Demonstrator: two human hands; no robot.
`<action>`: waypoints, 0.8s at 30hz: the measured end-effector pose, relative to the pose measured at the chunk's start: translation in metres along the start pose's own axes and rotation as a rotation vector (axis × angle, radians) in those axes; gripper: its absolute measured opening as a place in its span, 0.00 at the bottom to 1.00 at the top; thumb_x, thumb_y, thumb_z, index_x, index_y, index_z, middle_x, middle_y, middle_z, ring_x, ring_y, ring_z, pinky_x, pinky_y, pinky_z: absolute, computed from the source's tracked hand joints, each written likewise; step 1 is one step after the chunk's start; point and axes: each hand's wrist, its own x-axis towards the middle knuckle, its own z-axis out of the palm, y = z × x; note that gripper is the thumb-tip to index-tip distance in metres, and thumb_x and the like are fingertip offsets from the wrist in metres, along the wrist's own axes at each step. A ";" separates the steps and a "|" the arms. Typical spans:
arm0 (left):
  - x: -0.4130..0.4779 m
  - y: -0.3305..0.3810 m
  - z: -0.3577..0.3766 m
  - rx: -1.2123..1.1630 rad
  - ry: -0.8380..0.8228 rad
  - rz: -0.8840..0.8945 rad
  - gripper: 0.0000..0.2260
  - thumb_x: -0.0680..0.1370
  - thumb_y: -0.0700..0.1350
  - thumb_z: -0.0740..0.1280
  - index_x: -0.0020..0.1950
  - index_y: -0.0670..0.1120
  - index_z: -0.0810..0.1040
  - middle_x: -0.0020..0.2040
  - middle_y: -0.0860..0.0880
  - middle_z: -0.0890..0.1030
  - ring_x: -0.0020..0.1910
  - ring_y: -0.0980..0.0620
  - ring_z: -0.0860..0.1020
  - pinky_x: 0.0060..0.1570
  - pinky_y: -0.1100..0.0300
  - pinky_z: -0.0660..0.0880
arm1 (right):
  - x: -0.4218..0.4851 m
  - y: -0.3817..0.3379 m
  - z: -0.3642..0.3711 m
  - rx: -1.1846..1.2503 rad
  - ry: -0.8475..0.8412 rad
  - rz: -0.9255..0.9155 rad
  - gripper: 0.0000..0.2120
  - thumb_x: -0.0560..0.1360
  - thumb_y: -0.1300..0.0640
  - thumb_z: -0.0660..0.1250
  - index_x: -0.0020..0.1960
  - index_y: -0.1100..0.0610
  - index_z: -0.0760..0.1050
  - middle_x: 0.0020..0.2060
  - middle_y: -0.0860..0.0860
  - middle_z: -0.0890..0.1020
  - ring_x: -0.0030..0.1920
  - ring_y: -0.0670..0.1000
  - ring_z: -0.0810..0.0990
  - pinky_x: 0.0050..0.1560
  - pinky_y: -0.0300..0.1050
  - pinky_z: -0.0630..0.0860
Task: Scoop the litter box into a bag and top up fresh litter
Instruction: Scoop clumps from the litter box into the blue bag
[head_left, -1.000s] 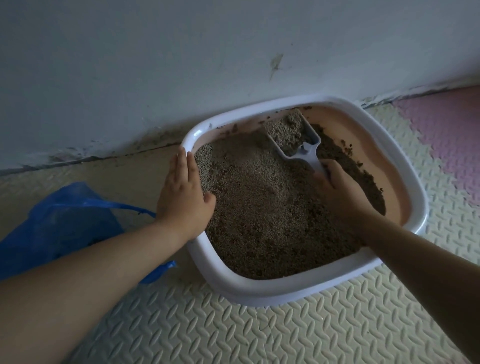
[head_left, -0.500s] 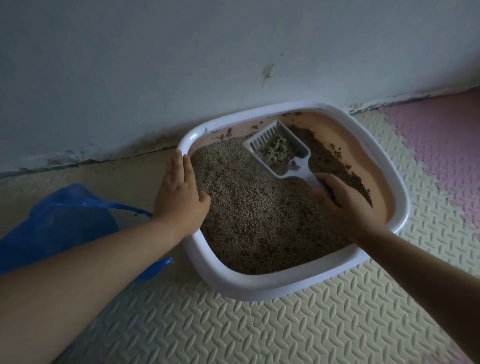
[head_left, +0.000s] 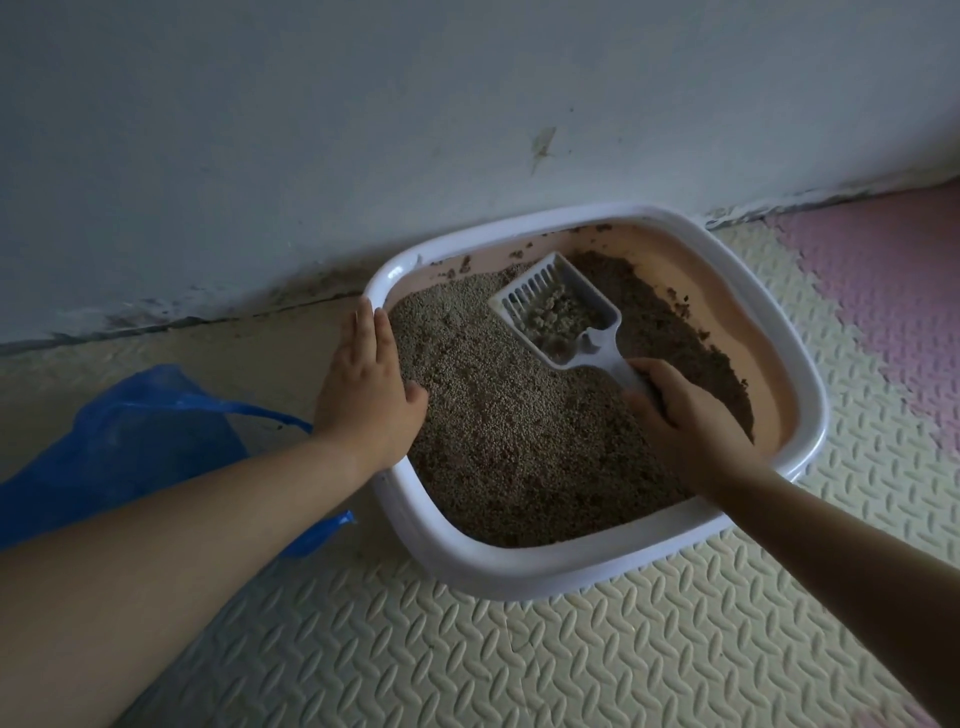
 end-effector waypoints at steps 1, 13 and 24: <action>0.000 0.000 0.000 -0.001 0.001 0.000 0.35 0.79 0.49 0.57 0.77 0.38 0.40 0.77 0.42 0.38 0.76 0.45 0.40 0.75 0.53 0.44 | 0.000 0.001 0.000 0.008 0.002 0.012 0.13 0.80 0.51 0.59 0.63 0.52 0.69 0.41 0.45 0.79 0.39 0.47 0.77 0.39 0.46 0.73; 0.001 -0.002 0.004 -0.023 0.025 0.006 0.35 0.79 0.49 0.58 0.77 0.38 0.42 0.78 0.42 0.39 0.77 0.45 0.40 0.75 0.53 0.45 | 0.026 -0.007 0.012 -0.102 -0.220 0.244 0.11 0.80 0.53 0.58 0.47 0.58 0.76 0.33 0.52 0.78 0.30 0.51 0.74 0.31 0.46 0.69; 0.001 -0.002 0.007 -0.045 0.054 0.019 0.34 0.78 0.49 0.57 0.77 0.39 0.42 0.78 0.42 0.39 0.77 0.46 0.40 0.75 0.52 0.47 | 0.105 -0.049 0.040 -0.131 -0.205 0.341 0.15 0.81 0.60 0.53 0.62 0.64 0.72 0.47 0.61 0.79 0.41 0.59 0.78 0.36 0.45 0.71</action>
